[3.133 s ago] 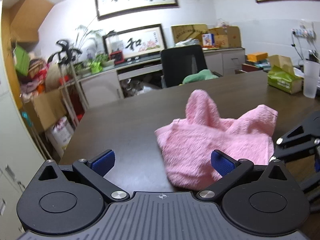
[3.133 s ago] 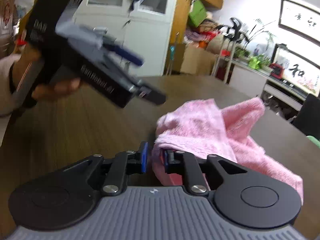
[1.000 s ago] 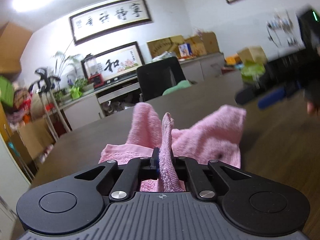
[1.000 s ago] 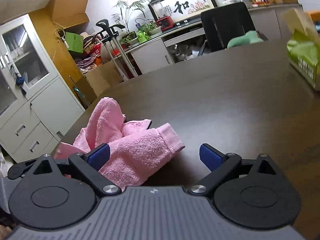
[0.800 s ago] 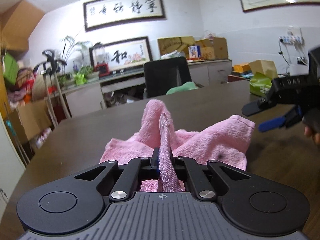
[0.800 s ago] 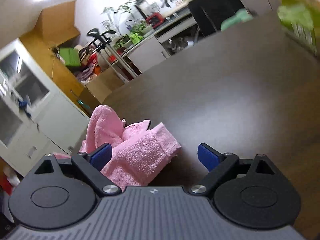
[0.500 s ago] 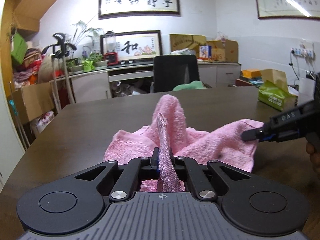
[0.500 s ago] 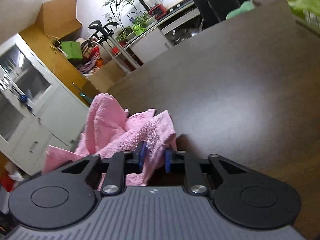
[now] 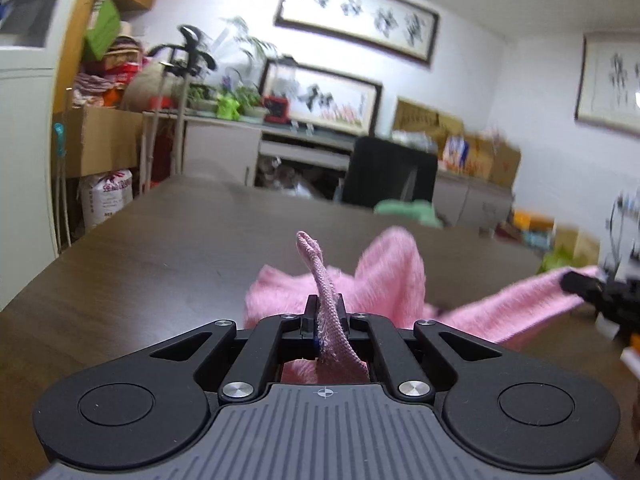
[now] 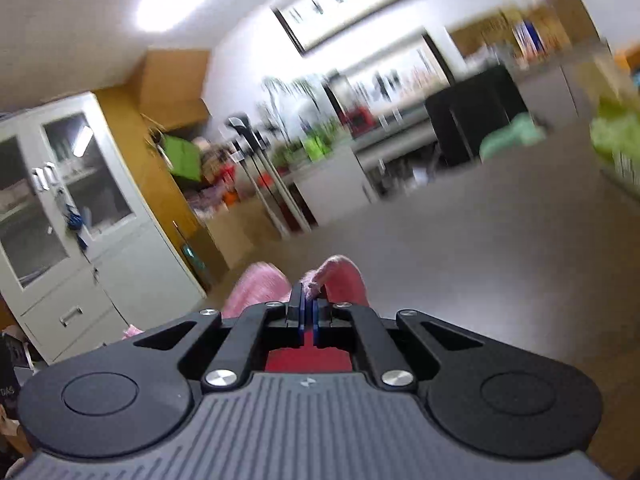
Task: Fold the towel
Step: 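Hold the towel up with the left tool while the right tool pinches another edge, then lower the pink towel flat onto the table and open both tools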
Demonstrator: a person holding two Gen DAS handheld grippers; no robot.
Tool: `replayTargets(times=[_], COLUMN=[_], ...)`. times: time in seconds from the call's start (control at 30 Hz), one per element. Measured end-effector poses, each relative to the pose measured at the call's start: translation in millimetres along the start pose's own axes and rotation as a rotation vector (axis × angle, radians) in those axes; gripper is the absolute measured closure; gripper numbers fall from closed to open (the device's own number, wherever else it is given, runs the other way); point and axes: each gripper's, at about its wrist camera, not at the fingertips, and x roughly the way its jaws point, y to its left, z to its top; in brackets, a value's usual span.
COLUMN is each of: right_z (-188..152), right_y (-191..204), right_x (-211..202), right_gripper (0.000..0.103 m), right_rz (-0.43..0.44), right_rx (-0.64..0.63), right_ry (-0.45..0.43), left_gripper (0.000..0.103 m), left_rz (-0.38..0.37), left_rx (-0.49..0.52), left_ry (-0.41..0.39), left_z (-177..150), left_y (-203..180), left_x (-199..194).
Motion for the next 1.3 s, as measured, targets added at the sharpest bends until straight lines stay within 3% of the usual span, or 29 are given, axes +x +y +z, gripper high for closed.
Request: replayTargets(times=[0.13, 0.23, 0.53, 0.7, 0.77, 0.83, 0.93, 1.0, 1.1, 1.23, 1.3], right_z=[10.2, 35.7, 155.4, 173.6, 162.3, 142.8, 87.0, 39.5, -21.6, -70.1, -81.0], right_y=[28.3, 41.8, 37.6, 46.6, 46.8, 48.2, 49.0, 45.3, 39.7, 35.7, 35.8], right_x=[-31.8, -42.1, 64.3, 58.1, 41.0, 20.9, -16.7, -40.5, -63.4, -81.0, -95.7], right_gripper=[0.099, 0.099, 0.099, 0.099, 0.099, 0.099, 0.099, 0.099, 0.099, 0.092, 0.089], right_rz=[0.014, -0.005, -0.234, -0.201, -0.179, -0.163, -0.155, -0.177, -0.240, -0.278, -0.292], right_rx=[-0.057, -0.061, -0.103, -0.128, -0.145, -0.153, -0.167, -0.178, -0.173, -0.131, -0.089], right_ry=[-0.105, -0.162, -0.138, -0.237, -0.243, -0.225, -0.161, -0.102, -0.008, 0.123, 0.160], left_gripper=[0.099, 0.099, 0.099, 0.098, 0.098, 0.098, 0.096, 0.095, 0.094, 0.093, 0.086], left_rz=[-0.024, -0.027, 0.043, 0.030, 0.006, -0.003, 0.025, 0.051, 0.070, 0.047, 0.044], left_rx=[-0.040, -0.034, -0.087, -0.054, -0.044, -0.032, -0.020, -0.021, -0.077, -0.178, -0.176], left_ry=[-0.087, -0.102, -0.038, -0.120, -0.131, -0.115, -0.069, 0.006, 0.135, 0.255, 0.246], left_z=[22.7, 53.1, 162.9, 182.8, 169.0, 134.2, 78.8, 30.1, -13.4, -43.8, -44.3], left_y=[0.4, -8.4, -28.9, -36.2, -32.3, -27.7, -22.7, -15.8, -2.5, 18.3, 26.4], left_x=[-32.1, -30.3, 72.5, 59.9, 42.8, 17.7, -13.8, -32.5, -39.0, -46.1, -56.6])
